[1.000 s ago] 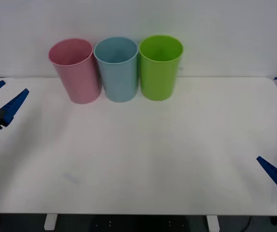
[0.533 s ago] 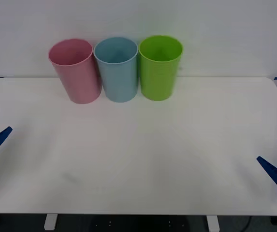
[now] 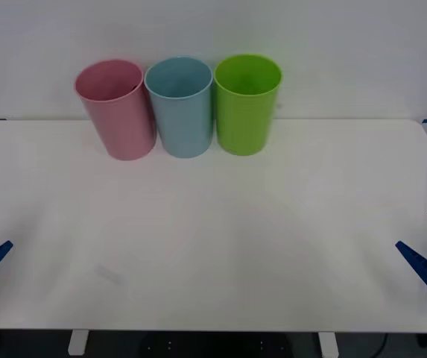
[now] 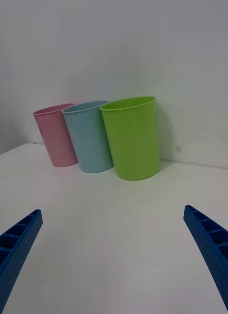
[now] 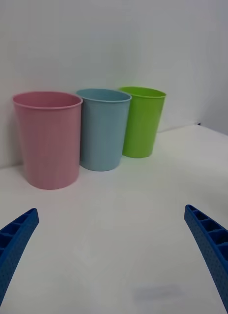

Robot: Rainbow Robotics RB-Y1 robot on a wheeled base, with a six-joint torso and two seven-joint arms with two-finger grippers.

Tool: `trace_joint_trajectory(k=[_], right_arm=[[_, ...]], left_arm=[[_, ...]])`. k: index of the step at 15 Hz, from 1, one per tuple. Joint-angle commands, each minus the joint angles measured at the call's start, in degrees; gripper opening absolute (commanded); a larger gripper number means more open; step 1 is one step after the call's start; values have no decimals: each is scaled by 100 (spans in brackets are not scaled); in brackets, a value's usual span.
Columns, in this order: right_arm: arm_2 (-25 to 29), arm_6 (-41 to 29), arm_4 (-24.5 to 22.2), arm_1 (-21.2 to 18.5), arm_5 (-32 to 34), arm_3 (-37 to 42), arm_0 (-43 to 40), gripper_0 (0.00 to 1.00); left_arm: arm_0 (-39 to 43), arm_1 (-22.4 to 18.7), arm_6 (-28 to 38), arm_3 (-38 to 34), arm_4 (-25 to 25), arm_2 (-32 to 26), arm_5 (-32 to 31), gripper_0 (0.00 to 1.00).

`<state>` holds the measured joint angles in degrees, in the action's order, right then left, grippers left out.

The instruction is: Grasp the object on the table and drop it into the matching bin: aluminum can to the light blue bin, PET bottle to the pink bin.

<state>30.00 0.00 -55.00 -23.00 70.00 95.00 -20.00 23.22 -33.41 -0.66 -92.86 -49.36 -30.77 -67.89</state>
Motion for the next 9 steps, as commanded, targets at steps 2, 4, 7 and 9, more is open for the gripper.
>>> trace_joint_trajectory(k=[2, 4, 7, 9], right_arm=[[0, 0, 0, 0, 0, 0, 0, 100], [0, 0, 0, 0, 0, 0, 0, 100], [0, 0, 0, 0, 0, 0, 0, 100], [0, 0, 0, 0, 0, 0, 0, 100]], left_arm=[[254, 1, -118, -4, 67, 36, -84, 100], [306, -8, -145, -4, 67, 54, -119, 100], [359, -69, -118, -4, 58, 142, -190, 100], [368, -78, -118, -4, 58, 177, -181, 100]])
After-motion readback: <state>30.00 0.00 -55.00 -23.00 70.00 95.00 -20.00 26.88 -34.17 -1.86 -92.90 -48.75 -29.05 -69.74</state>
